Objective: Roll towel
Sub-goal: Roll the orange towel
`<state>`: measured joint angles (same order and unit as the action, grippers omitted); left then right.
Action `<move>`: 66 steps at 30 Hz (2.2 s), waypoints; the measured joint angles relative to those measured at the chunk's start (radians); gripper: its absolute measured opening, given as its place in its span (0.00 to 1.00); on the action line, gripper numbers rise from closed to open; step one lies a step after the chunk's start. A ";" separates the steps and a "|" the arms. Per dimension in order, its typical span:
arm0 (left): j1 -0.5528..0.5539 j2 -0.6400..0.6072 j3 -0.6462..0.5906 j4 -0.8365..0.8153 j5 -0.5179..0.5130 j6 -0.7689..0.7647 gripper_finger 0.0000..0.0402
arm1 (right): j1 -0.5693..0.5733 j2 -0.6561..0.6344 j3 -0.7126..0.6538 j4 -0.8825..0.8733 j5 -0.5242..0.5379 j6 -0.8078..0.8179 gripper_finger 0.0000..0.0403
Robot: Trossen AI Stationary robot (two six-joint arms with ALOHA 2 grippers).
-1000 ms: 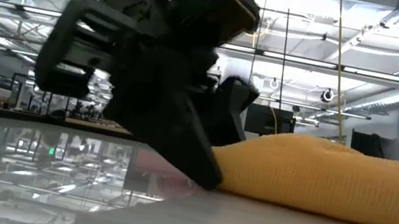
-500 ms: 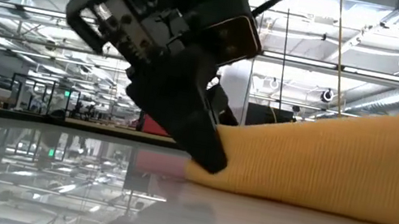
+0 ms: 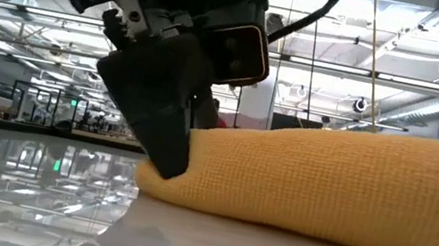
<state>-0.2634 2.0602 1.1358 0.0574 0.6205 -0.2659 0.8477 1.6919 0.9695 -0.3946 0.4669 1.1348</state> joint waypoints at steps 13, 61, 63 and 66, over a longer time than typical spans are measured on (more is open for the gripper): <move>0.005 -0.002 0.002 0.007 0.062 -0.211 0.03 | -0.177 0.106 0.000 0.027 -0.063 -0.230 0.17; 0.231 -0.001 0.001 -0.116 0.143 -0.410 0.06 | -0.037 0.148 -0.006 0.199 0.272 -0.529 0.54; 0.231 -0.001 0.001 -0.120 0.143 -0.415 0.07 | -0.037 0.162 -0.006 0.191 0.296 -0.521 0.55; 0.231 -0.001 0.001 -0.119 0.150 -0.434 0.07 | -0.043 0.175 -0.006 0.180 0.324 -0.521 0.55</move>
<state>-0.0321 2.0590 1.1370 -0.0620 0.7702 -0.7002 0.8048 1.8664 0.9638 -0.2147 0.7906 0.6133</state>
